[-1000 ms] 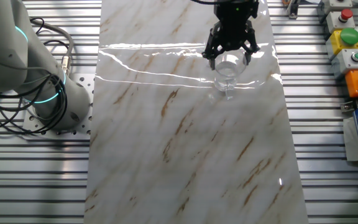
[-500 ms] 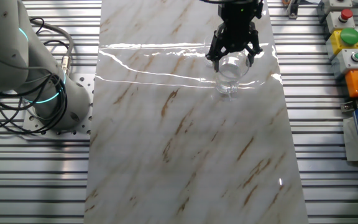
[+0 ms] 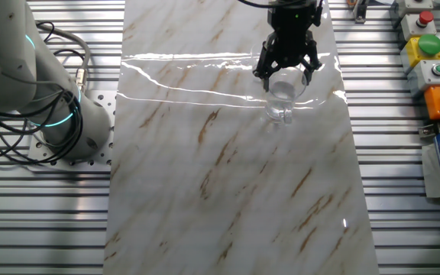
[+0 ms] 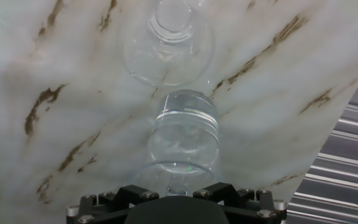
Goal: Pour the water from one cup into another empty cup
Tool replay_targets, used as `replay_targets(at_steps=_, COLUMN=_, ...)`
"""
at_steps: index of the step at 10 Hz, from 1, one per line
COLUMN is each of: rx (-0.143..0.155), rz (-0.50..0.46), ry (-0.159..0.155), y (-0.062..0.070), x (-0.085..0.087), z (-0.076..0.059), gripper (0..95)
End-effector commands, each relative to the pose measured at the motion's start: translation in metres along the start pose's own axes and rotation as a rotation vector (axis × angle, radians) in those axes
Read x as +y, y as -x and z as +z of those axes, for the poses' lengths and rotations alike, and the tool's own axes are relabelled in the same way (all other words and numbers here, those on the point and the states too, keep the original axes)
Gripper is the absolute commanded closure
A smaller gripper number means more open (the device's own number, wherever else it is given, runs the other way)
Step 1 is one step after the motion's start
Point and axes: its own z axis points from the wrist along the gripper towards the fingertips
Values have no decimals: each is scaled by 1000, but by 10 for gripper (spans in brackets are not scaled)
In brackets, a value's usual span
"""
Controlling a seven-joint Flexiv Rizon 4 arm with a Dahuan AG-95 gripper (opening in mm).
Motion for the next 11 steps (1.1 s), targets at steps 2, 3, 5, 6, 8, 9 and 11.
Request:
replay_targets(at_steps=2, rx=-2, rz=0, ry=-4, y=-1, x=1, z=4, gripper=950)
replay_targets(at_steps=3, rx=-3, rz=0, ry=-5, y=-1, x=1, z=4, gripper=950)
replay_targets(at_steps=5, rx=-6, rz=3, ry=-7, y=0, x=0, z=7, gripper=950)
replay_targets(at_steps=6, rx=-6, rz=4, ry=-7, y=1, x=0, z=7, gripper=950)
replay_targets(at_steps=8, rx=-13, rz=24, ry=-6, y=1, x=0, z=8, gripper=950)
replay_targets(at_steps=9, rx=-25, rz=47, ry=-9, y=2, x=2, z=8, gripper=950)
replay_targets(at_steps=11, rx=-82, rz=41, ry=-20, y=2, x=2, z=8, gripper=570)
